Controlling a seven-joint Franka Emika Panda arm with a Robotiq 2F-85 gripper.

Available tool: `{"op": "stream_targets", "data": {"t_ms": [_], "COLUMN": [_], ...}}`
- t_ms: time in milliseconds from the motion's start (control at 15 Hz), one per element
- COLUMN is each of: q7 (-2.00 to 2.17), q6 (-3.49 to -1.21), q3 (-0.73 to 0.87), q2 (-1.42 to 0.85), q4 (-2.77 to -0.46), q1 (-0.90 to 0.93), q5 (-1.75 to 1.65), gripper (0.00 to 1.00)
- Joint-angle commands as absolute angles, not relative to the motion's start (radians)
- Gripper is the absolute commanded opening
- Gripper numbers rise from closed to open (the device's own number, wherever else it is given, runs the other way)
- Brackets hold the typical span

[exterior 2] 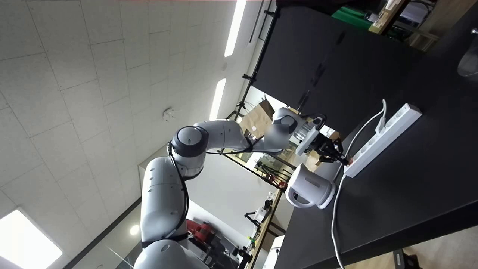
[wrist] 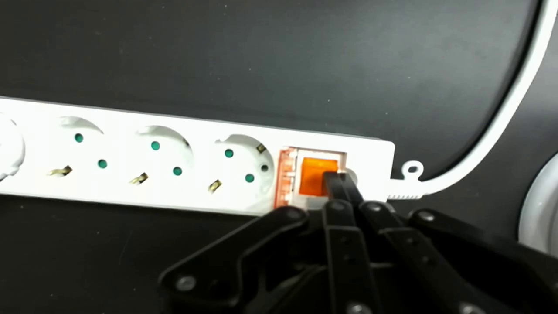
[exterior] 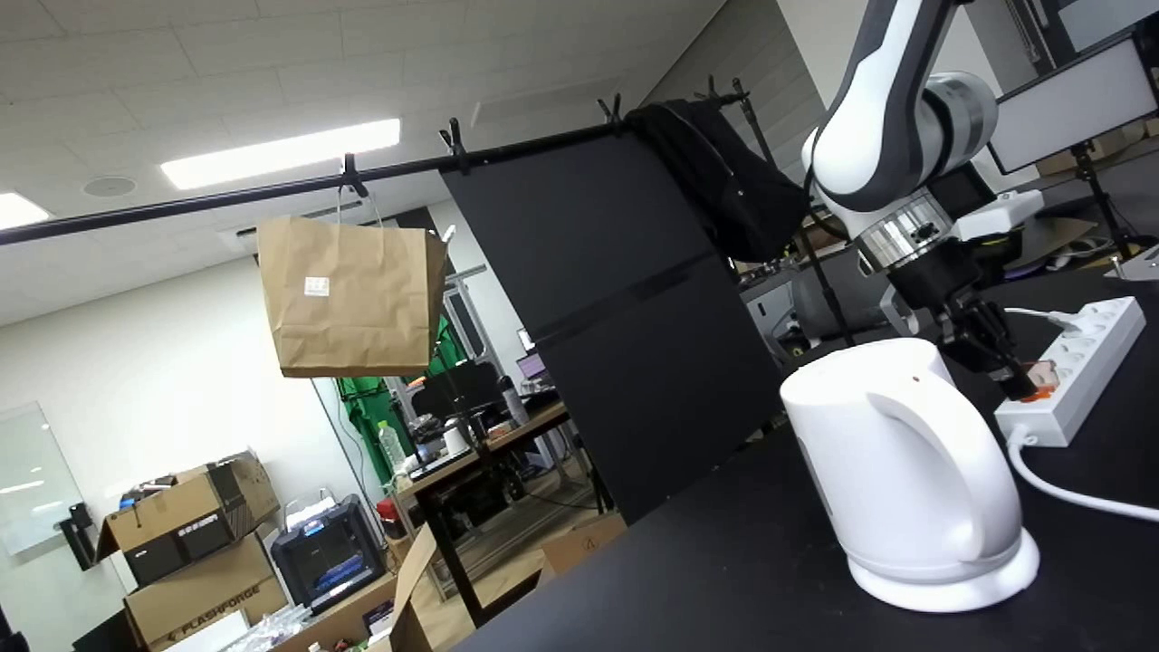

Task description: Turn on the extension cord

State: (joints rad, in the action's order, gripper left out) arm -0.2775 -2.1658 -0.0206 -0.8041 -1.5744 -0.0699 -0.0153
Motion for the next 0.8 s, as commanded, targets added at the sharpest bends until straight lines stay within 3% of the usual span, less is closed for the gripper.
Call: {"op": "stream_targets", "data": {"t_ms": [0, 733], "q7": [-0.284, -0.274], "q6": [-2.172, -2.171], "q3": [-0.03, -0.024], "q2": [-0.801, -0.784], "q4": [-1.578, -1.596], "q1": [-0.083, -0.081], "q5": [-0.015, -0.02], "gripper": [0.0, 0.0]}}
